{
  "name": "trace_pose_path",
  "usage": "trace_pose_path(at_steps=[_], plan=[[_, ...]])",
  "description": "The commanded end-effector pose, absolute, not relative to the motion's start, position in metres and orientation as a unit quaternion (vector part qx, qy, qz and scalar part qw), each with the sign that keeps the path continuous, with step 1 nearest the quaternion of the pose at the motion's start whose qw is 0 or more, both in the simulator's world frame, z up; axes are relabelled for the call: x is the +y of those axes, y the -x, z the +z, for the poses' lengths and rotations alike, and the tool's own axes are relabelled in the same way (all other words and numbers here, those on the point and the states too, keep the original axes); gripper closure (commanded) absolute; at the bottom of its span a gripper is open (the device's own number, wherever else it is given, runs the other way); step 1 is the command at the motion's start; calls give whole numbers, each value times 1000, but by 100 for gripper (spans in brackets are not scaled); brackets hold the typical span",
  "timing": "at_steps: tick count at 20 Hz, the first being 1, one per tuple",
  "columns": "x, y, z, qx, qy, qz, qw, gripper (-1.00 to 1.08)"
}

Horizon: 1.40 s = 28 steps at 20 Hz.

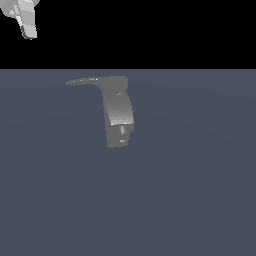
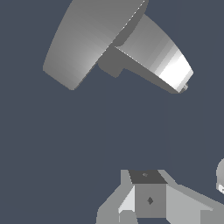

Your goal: Turn on the faucet by rotating a designated handle.

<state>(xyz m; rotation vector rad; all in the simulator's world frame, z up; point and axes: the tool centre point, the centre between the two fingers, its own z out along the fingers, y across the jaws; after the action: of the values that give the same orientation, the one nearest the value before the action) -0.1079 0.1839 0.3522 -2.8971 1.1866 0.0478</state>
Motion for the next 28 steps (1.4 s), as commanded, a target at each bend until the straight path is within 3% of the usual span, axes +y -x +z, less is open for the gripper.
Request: trace_pose_path(at_steps=[1, 28], plan=[[189, 95, 345, 401, 916, 14, 6, 108], [193, -62, 268, 629, 777, 2, 1, 108]])
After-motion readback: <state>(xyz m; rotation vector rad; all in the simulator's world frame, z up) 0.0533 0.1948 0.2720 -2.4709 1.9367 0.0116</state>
